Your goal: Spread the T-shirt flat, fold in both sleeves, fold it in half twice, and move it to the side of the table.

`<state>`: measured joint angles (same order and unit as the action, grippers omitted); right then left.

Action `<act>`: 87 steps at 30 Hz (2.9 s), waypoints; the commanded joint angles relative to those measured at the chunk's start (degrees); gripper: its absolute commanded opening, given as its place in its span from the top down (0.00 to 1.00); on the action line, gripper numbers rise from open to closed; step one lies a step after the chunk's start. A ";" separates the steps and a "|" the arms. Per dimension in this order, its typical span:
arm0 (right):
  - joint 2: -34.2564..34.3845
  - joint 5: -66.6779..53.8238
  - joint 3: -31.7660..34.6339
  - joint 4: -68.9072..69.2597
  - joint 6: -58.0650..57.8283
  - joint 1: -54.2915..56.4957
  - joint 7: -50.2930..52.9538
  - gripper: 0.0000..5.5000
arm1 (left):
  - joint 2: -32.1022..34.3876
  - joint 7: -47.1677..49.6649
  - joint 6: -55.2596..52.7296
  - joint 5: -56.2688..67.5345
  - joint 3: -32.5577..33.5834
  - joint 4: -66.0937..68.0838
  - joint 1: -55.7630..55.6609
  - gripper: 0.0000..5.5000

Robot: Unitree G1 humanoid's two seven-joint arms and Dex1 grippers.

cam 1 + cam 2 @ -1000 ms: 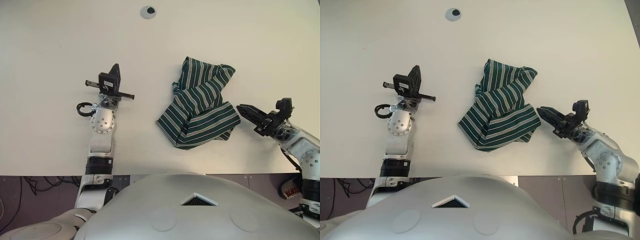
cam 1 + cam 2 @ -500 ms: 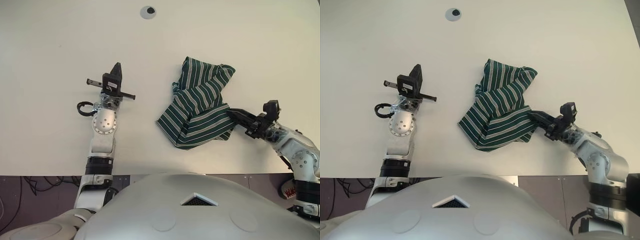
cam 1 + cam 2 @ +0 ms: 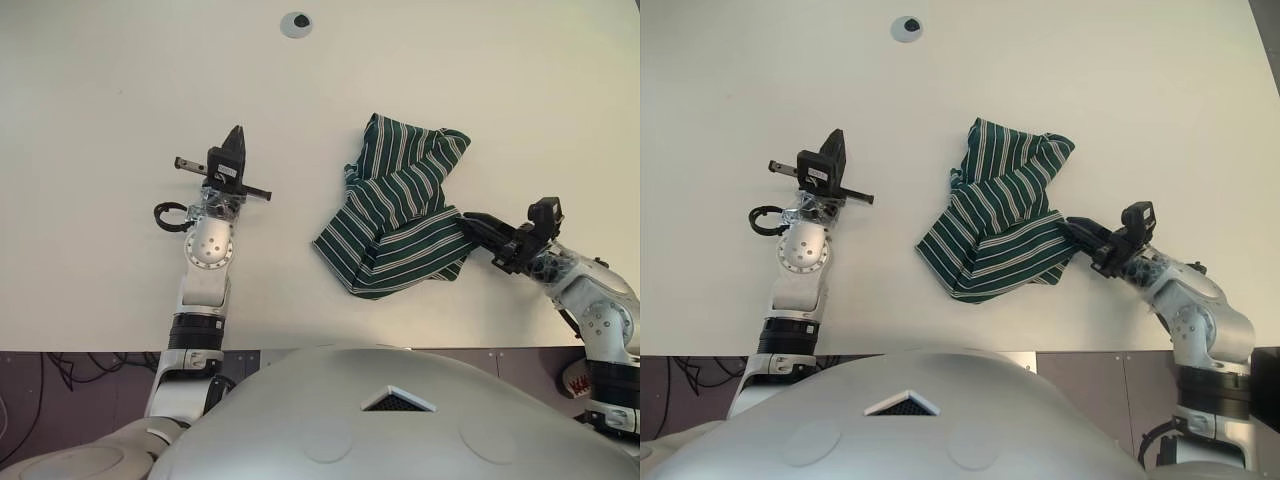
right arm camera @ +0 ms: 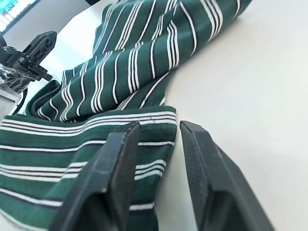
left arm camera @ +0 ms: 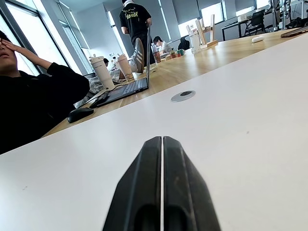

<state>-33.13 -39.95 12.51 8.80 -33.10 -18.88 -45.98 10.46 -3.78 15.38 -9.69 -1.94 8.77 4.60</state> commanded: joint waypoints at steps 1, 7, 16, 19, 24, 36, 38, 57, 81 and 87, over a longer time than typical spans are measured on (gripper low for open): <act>0.88 1.30 0.33 1.55 1.12 -0.34 0.76 0.60 | 0.33 0.39 0.06 -0.55 -0.23 0.38 0.27 1.00; 0.82 2.34 -0.10 -0.69 0.10 -0.08 0.36 0.54 | 0.38 0.41 0.10 -0.80 -0.35 0.50 0.28 1.00; 0.71 3.63 -2.66 -3.11 -1.80 -1.01 -2.32 0.63 | 0.53 0.37 0.12 -0.99 -0.45 0.40 0.29 1.00; 0.80 3.81 -3.00 -2.86 -1.50 -1.17 -2.42 0.72 | 0.58 0.44 0.13 -1.17 -0.53 0.40 0.29 1.00; 1.62 3.94 -2.52 -3.39 -0.32 -1.01 -1.65 0.87 | 0.57 0.72 0.05 -1.69 -0.77 0.36 0.15 1.00; 8.44 -4.96 7.67 8.91 16.78 -0.37 -3.35 1.00 | 0.91 0.80 0.64 -3.32 -2.63 1.90 -0.51 1.00; 8.92 -9.01 8.93 12.12 16.92 -1.49 -5.43 1.00 | 0.88 -0.15 1.30 -3.37 -3.76 1.79 -0.29 1.00; 9.68 -14.25 5.69 17.20 17.90 -5.43 -10.45 1.00 | 7.52 -36.21 -27.68 31.08 -14.80 -13.97 9.76 0.60; 11.02 -5.41 -2.01 14.32 23.69 -5.18 -9.72 1.00 | 5.97 -35.49 -40.89 35.91 -13.97 -15.25 7.55 0.55; 11.43 -3.96 -3.00 13.36 24.65 -5.28 -9.15 1.00 | 6.36 -38.68 -40.49 37.66 -14.10 -18.01 9.02 0.69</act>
<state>-22.83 -44.60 10.01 22.56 -8.97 -24.27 -55.47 15.89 -42.43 -24.10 28.20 -15.90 -9.32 12.47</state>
